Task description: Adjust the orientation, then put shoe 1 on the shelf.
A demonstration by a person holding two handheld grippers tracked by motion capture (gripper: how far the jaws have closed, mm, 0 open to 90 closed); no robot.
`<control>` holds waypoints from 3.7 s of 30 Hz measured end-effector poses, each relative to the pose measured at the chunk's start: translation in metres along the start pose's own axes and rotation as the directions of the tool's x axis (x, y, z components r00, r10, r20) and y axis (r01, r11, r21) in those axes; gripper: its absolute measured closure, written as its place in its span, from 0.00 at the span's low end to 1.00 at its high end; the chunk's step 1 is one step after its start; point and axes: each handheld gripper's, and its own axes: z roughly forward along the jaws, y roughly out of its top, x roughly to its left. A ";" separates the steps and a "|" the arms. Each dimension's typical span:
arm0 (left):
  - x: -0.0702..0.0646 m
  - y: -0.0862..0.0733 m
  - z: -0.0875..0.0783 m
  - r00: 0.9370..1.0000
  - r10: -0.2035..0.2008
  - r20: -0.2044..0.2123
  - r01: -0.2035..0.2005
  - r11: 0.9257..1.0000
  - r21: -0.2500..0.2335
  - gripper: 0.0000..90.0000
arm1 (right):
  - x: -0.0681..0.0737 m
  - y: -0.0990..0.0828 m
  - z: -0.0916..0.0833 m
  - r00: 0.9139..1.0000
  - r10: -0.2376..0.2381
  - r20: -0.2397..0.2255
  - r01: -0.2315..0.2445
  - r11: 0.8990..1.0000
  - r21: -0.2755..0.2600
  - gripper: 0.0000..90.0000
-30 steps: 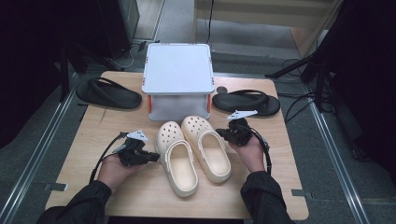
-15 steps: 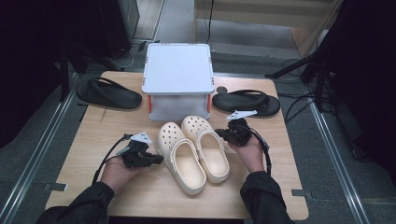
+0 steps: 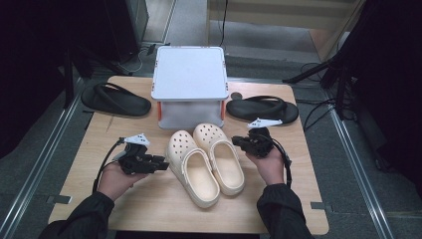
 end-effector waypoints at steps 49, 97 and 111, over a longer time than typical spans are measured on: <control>0.040 0.098 -0.058 0.999 0.033 -0.014 -0.035 0.991 -0.131 0.96 | 0.088 -0.038 -0.018 0.998 -0.045 -0.050 0.045 0.999 -0.018 0.63; 0.086 0.157 -0.055 0.991 -0.007 -0.131 -0.014 0.987 -0.158 0.99 | 0.101 -0.035 0.009 1.000 0.012 -0.015 -0.012 1.000 0.018 0.54; 0.085 0.158 -0.054 0.992 -0.010 -0.129 -0.010 0.988 -0.157 0.99 | 0.097 -0.023 0.026 1.000 -0.006 0.003 0.006 1.000 0.012 0.59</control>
